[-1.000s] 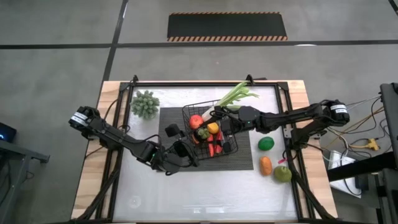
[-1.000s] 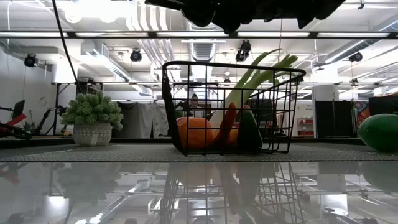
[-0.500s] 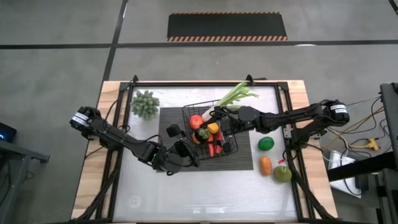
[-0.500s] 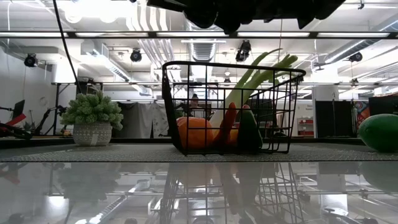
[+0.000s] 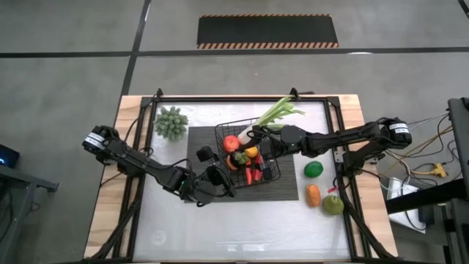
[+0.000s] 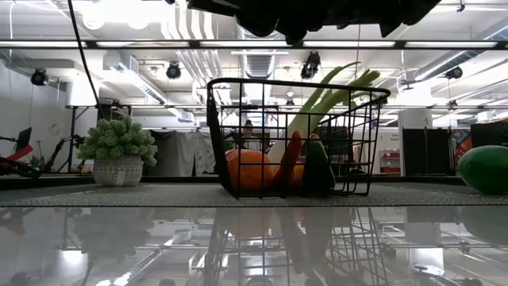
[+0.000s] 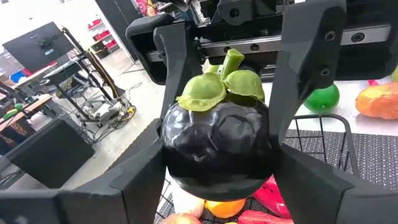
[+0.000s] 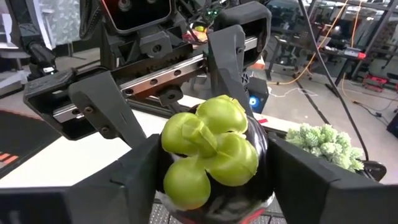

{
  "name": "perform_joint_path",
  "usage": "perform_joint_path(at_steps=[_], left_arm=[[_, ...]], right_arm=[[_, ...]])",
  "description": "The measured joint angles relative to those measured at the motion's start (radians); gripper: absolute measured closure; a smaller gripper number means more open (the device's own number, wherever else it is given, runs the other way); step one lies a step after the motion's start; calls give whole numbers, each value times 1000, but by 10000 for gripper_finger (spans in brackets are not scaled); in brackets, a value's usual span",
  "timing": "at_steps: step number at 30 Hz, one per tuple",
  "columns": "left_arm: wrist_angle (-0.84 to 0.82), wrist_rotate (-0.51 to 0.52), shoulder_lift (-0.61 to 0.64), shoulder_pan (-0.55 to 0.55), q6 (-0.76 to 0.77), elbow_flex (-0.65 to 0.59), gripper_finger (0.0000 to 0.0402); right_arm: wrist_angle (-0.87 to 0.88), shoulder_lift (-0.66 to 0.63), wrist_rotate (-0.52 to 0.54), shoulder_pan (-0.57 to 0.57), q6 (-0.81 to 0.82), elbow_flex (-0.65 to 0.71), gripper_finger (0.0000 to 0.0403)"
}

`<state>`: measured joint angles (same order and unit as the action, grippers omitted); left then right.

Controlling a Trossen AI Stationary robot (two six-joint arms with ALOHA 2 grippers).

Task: Build produce basket
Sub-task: Put the mangosteen into the wire basket

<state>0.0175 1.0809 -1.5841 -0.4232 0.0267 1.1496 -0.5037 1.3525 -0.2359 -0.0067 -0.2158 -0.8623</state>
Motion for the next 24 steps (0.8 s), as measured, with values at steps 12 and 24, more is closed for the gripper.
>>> perform_joint_path(at_steps=[12, 24], left_arm=[[-46, -11, 2, 1, 20, 0, 82], [-247, -6, 86, -7, 20, -13, 66]], right_arm=[[32, -4, -2, 0, 35, 0, 164], [289, -61, 124, -31, 160, -8, 166]])
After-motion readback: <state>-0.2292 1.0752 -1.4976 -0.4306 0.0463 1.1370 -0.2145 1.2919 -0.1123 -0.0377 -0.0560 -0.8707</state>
